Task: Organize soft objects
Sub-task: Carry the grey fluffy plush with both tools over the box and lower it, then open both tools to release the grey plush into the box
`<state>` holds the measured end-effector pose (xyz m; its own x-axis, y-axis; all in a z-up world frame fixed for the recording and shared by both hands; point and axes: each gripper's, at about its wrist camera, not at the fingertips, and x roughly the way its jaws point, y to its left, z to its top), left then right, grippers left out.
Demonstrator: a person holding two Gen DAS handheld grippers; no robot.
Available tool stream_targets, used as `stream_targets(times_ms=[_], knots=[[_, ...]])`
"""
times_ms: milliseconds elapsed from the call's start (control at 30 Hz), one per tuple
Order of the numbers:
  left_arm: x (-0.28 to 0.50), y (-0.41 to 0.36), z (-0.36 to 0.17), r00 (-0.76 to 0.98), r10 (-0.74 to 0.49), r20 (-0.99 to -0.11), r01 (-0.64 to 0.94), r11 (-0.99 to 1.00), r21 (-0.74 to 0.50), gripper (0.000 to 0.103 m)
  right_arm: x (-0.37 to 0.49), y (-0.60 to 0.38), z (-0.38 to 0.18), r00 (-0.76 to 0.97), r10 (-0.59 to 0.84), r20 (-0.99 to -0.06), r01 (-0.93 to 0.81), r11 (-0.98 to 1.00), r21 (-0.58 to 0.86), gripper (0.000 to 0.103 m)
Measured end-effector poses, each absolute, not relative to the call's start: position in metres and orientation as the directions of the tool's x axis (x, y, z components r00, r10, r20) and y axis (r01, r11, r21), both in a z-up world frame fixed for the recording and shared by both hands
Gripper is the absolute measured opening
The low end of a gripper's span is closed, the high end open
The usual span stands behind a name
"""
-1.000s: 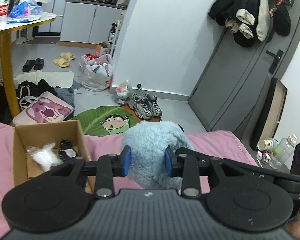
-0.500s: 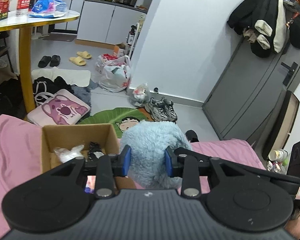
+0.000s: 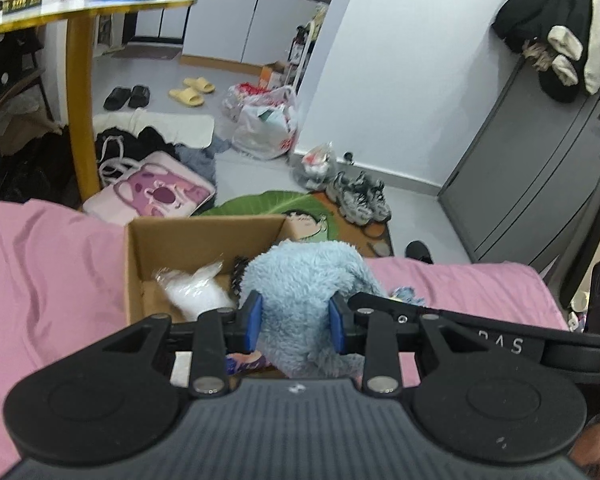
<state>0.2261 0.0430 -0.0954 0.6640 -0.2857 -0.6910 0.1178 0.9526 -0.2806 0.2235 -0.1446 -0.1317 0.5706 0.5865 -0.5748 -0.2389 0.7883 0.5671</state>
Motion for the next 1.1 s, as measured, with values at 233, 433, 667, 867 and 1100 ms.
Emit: stream_targets(times_ms=[233,433,667,867,1100], knots=[[0.235,0.059,-0.117,0.605,-0.284,-0.744,0.088,0.952,-0.293,0.033,0.234,-0.126,-0.145,0.485,0.58,-0.655,-0.228,0.806,0.546,0.022],[0.247,0.071,-0.141,0.521,-0.3,-0.8,0.048,0.945,-0.323,0.031,0.241,-0.112,-0.153,0.404,0.531,-0.745,-0.204,0.846,0.492,0.022],[0.251,0.064,-0.146,0.487,-0.255,-0.835,0.054,0.963,-0.263,0.032,0.241,-0.111,-0.151,0.382,0.522,-0.763,-0.196,0.852,0.485,0.024],[0.249,0.063,-0.14,0.484,-0.234,-0.843,0.047,0.969,-0.242,0.036,0.238,-0.116,-0.146,0.385,0.541,-0.748,-0.2,0.84,0.505,0.033],[0.24,0.063,-0.112,0.552,-0.211,-0.806,0.037,0.973,-0.229,0.049,0.229,-0.131,-0.135,0.434,0.564,-0.703,-0.181,0.819,0.545,0.04]])
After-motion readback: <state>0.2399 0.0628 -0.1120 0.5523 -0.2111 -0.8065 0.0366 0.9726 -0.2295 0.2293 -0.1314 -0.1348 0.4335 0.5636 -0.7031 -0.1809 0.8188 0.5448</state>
